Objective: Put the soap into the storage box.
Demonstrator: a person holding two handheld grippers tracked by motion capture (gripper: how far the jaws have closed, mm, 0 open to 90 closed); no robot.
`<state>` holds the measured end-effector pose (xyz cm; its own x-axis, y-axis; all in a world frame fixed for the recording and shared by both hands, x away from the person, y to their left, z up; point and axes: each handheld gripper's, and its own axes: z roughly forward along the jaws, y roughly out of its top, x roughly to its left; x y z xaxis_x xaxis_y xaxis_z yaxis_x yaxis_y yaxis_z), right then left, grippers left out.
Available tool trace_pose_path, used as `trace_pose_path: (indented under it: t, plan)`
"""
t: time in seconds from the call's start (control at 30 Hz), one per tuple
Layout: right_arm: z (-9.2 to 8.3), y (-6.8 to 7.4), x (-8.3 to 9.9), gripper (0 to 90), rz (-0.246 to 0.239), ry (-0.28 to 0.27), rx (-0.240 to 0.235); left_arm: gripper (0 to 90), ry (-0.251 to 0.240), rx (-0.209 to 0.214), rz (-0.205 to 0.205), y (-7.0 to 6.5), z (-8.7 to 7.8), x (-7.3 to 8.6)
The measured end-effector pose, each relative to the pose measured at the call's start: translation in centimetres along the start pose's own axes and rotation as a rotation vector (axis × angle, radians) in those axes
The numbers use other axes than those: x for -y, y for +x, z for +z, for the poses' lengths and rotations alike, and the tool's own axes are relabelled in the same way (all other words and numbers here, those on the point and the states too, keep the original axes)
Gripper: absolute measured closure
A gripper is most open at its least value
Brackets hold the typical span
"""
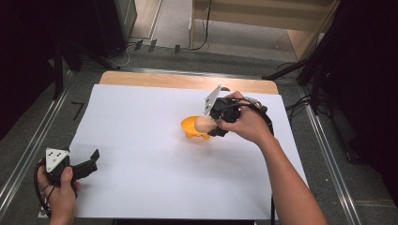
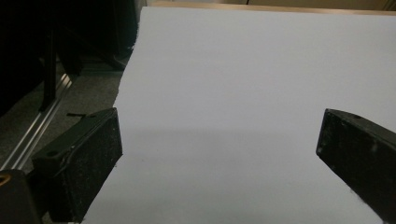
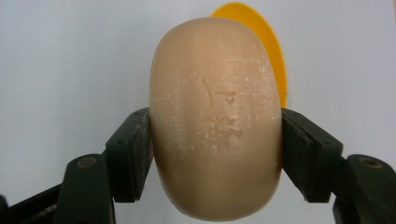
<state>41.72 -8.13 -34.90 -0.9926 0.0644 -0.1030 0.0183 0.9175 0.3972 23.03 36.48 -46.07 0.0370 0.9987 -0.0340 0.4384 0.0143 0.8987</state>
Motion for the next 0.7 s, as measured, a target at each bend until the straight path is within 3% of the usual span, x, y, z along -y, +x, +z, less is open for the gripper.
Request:
trace_pose_path:
  t: [0.7]
  plan:
    - [2.4,-2.3,-0.8,33.0,0.040,0.011,-0.024,0.8,0.001,0.005,-0.004,0.0,0.0,0.0]
